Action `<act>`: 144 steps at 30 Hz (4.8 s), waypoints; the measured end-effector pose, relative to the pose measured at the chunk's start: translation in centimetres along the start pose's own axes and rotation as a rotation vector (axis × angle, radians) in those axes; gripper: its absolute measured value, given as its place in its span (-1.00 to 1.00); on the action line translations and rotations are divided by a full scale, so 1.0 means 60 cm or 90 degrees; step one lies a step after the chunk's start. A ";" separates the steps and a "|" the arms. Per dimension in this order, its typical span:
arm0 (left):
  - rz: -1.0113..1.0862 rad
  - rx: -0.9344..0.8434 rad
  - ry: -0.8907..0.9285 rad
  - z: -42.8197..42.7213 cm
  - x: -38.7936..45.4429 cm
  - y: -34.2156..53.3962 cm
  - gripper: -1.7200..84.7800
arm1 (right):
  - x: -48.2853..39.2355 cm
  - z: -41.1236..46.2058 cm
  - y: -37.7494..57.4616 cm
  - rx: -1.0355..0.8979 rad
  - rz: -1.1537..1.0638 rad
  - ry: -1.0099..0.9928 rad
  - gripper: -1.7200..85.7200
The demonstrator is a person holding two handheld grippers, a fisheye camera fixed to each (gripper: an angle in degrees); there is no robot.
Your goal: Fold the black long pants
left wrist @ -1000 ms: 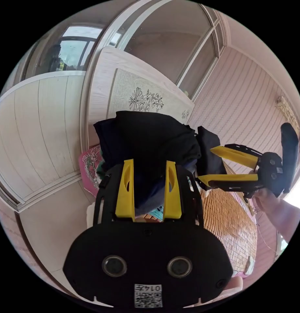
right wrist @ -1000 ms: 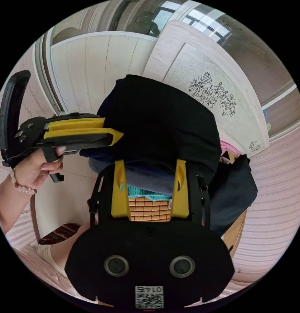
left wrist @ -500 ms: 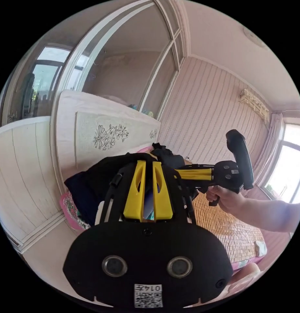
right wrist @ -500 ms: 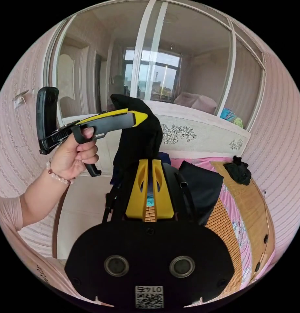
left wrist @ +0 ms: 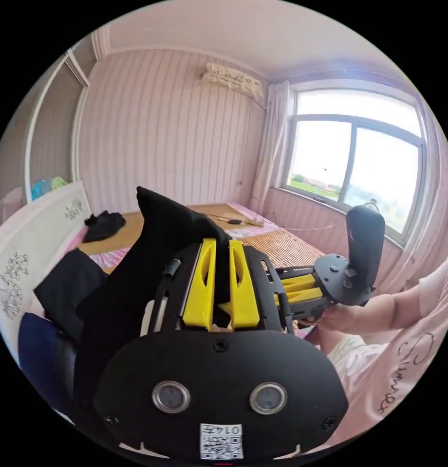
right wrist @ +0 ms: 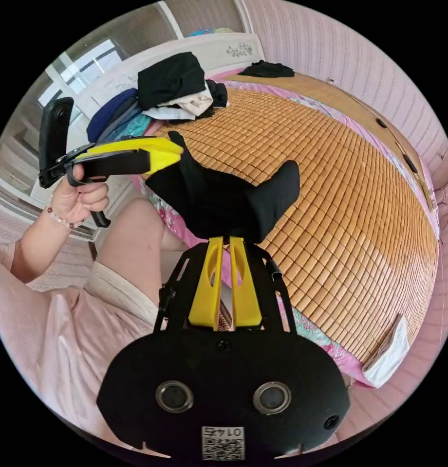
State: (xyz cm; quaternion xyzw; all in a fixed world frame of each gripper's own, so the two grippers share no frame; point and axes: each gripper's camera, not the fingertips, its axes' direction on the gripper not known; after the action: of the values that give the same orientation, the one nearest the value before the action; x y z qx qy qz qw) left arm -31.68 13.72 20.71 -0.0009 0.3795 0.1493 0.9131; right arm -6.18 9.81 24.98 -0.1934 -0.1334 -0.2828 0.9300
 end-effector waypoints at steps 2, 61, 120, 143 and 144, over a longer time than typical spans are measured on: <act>-0.062 0.005 0.006 -0.006 -0.036 0.052 -0.91 | 0.014 0.024 0.024 -0.019 0.012 -0.001 -0.93; -0.207 -0.076 -0.372 -0.039 -0.344 -0.136 -0.97 | 0.573 -0.103 0.317 0.138 0.360 0.097 -0.79; -0.306 -0.142 -0.452 -0.018 -0.444 -0.024 -0.98 | 0.287 0.034 0.103 0.018 -0.070 -0.111 -0.83; -0.292 -0.137 -0.504 -0.040 -0.437 -0.043 -0.98 | 0.574 0.017 0.171 0.135 0.315 -0.043 -0.95; -0.288 -0.135 -0.522 -0.047 -0.439 -0.050 -0.98 | 0.598 -0.011 0.174 0.153 0.324 -0.013 -0.95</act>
State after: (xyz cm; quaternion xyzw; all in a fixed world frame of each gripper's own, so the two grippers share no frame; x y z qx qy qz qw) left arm -50.38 3.35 36.65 -0.1179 -0.0387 -0.0269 0.9919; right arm 28.84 0.49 34.23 -0.1121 -0.1221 -0.0202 0.9860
